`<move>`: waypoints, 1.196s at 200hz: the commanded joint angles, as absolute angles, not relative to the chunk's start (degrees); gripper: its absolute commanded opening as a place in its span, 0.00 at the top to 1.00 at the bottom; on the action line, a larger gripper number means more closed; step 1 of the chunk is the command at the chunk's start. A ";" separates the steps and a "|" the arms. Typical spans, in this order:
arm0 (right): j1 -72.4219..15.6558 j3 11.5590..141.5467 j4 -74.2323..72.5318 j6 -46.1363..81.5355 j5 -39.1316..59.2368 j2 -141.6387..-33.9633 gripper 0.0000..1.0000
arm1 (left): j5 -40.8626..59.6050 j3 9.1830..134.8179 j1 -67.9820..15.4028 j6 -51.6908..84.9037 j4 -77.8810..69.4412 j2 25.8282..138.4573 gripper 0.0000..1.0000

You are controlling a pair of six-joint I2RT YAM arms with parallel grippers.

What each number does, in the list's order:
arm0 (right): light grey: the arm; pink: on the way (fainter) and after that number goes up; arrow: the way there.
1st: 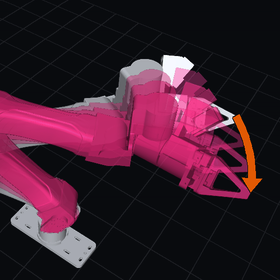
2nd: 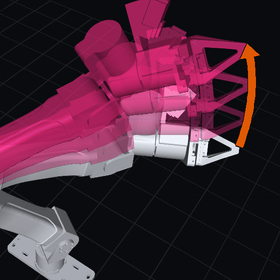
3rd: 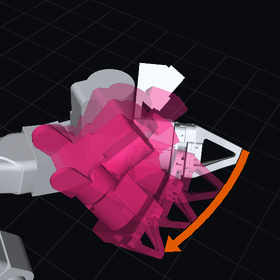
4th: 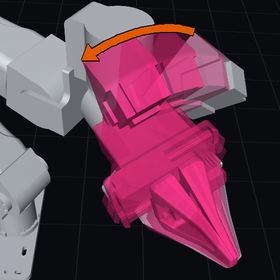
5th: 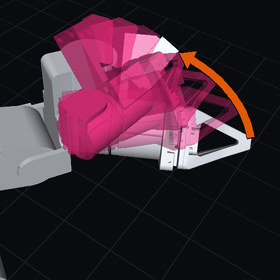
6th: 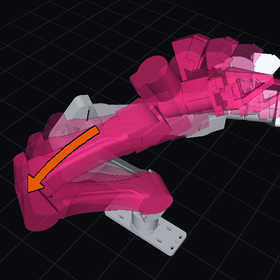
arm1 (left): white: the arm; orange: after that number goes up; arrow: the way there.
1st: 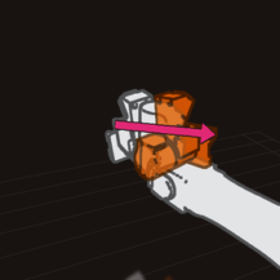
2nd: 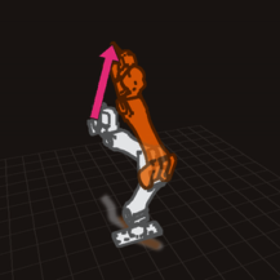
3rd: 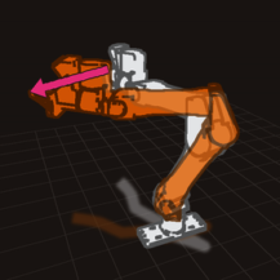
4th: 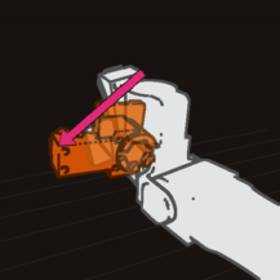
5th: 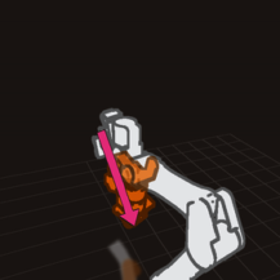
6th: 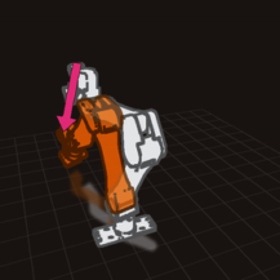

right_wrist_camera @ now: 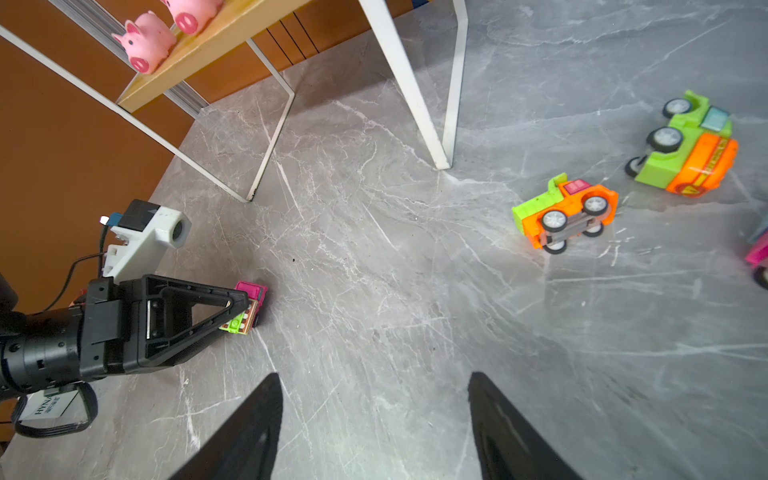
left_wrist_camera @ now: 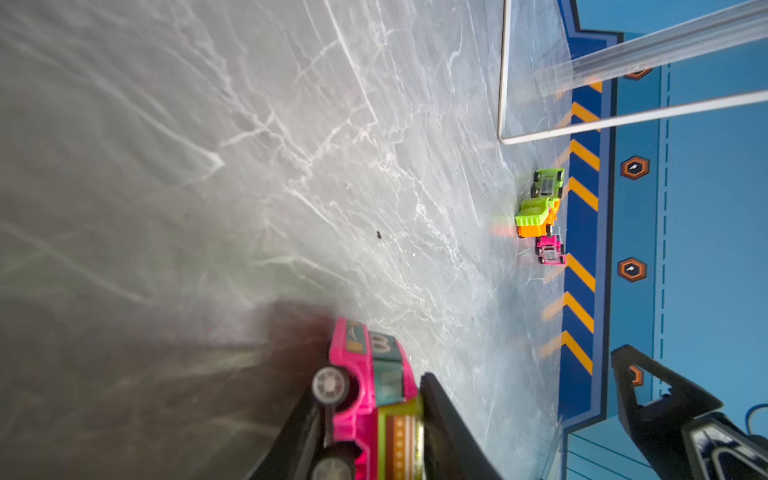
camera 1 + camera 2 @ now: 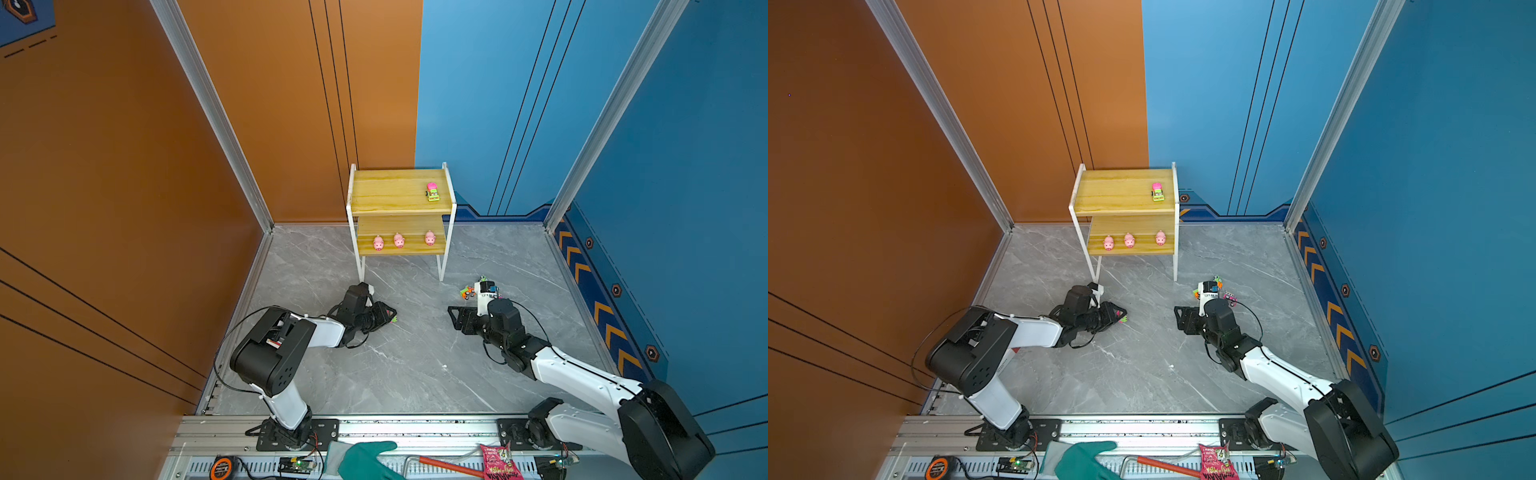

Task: Place and organize the plastic toys onto the shelf

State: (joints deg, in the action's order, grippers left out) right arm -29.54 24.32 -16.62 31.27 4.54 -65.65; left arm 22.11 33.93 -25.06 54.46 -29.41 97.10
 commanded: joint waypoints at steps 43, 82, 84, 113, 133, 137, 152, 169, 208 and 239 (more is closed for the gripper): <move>-31.15 27.09 -16.22 29.41 3.74 -67.67 0.28 | 21.97 28.87 -21.15 57.18 -32.61 98.49 0.58; -32.21 28.30 -15.85 28.68 3.00 -69.45 0.28 | 21.88 27.79 -19.80 56.40 -31.84 98.19 0.51; -32.24 28.39 -15.94 28.61 2.99 -69.44 0.28 | 21.82 27.87 -19.72 56.27 -31.60 98.11 0.51; -33.23 29.43 -16.12 27.74 2.65 -71.03 0.29 | 20.63 29.24 -18.52 52.71 -25.18 94.67 0.45; -34.26 29.99 -16.91 26.24 2.48 -72.06 0.28 | 18.57 31.56 -17.87 49.16 -18.03 91.52 0.41; -34.45 30.13 -17.05 25.77 2.48 -72.26 0.28 | 18.11 31.99 -17.78 48.57 -16.89 90.88 0.40; -35.33 30.71 -18.19 22.99 2.63 -73.47 0.27 | 16.58 33.73 -17.43 46.62 -12.54 89.21 0.37; -36.73 31.37 -21.26 17.60 4.39 -75.44 0.27 | 15.11 35.88 -17.41 44.50 -7.89 87.92 0.34; -41.96 36.35 -24.81 -2.37 11.62 -82.80 0.23 | 13.10 40.33 -17.75 39.69 1.03 85.03 0.26; -41.69 41.61 -25.26 -16.12 20.06 -90.05 0.22 | 9.84 45.32 -18.72 33.39 13.23 81.18 0.08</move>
State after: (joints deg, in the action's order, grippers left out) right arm -42.06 37.85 -22.83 -0.43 11.86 -85.97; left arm 13.61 41.45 -18.06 40.42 0.54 84.75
